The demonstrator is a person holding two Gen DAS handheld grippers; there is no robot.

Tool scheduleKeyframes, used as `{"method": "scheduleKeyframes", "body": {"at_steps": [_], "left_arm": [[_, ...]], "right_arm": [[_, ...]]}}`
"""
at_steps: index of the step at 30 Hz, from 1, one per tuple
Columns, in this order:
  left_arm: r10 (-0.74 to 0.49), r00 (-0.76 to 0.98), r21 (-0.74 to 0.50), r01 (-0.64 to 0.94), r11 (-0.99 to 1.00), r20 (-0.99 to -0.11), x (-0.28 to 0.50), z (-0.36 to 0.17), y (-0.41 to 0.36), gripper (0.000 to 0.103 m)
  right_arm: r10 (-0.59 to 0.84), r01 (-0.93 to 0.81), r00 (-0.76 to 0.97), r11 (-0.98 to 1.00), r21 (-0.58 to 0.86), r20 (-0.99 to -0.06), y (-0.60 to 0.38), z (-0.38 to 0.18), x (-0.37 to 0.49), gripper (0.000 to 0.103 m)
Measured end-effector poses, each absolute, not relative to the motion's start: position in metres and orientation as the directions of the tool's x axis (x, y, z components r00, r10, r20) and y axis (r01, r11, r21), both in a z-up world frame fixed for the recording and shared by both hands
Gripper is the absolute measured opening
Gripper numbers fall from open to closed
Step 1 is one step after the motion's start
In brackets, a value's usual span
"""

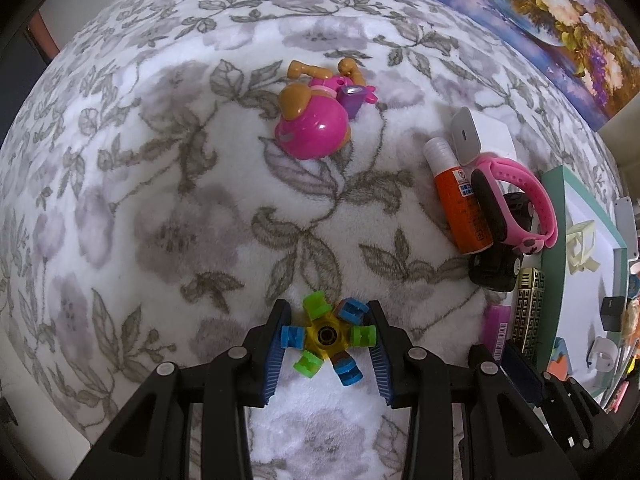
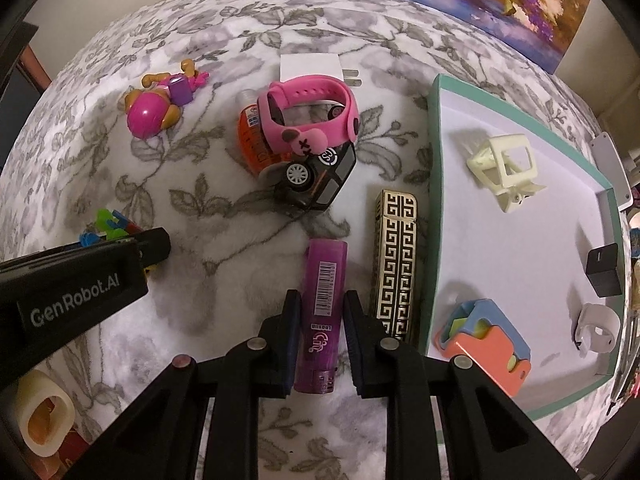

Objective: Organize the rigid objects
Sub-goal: 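Carry the spinner toy and purple lighter over the tray with both tools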

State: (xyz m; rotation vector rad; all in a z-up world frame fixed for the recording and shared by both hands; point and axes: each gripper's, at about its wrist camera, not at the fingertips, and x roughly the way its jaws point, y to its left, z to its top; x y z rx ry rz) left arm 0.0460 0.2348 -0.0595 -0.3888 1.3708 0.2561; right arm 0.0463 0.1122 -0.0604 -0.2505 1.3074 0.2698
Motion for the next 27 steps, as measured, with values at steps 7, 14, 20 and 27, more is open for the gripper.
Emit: {"method": "scheduleKeyframes", "body": {"at_steps": [7, 14, 20, 27], "left_arm": [[-0.035, 0.182, -0.106, -0.394, 0.913, -0.983, 0.049, -0.058, 0.233, 0.041], [-0.009, 0.269, -0.124, -0.415, 0.901, -0.963, 0.05, -0.028, 0.237, 0.041], [0.009, 0.413, -0.165, -0.385, 0.908, -0.911, 0.052, 0.02, 0.223, 0.041], [-0.018, 0.466, -0.176, -0.298, 0.938, -0.884, 0.06, 0.037, 0.189, 0.041]], "right_arm": [[0.075, -0.331, 0.222, 0.944, -0.003, -0.972, 0.108, -0.058, 0.05, 0.02], [0.178, -0.297, 0.265, 0.95, 0.096, -0.948, 0.082, -0.024, 0.059, 0.02], [0.23, -0.224, 0.321, 0.961, 0.162, -0.919, 0.044, 0.002, 0.067, 0.02], [0.166, -0.053, 0.388, 0.986, 0.158, -0.907, -0.023, 0.011, 0.08, 0.02]]}}
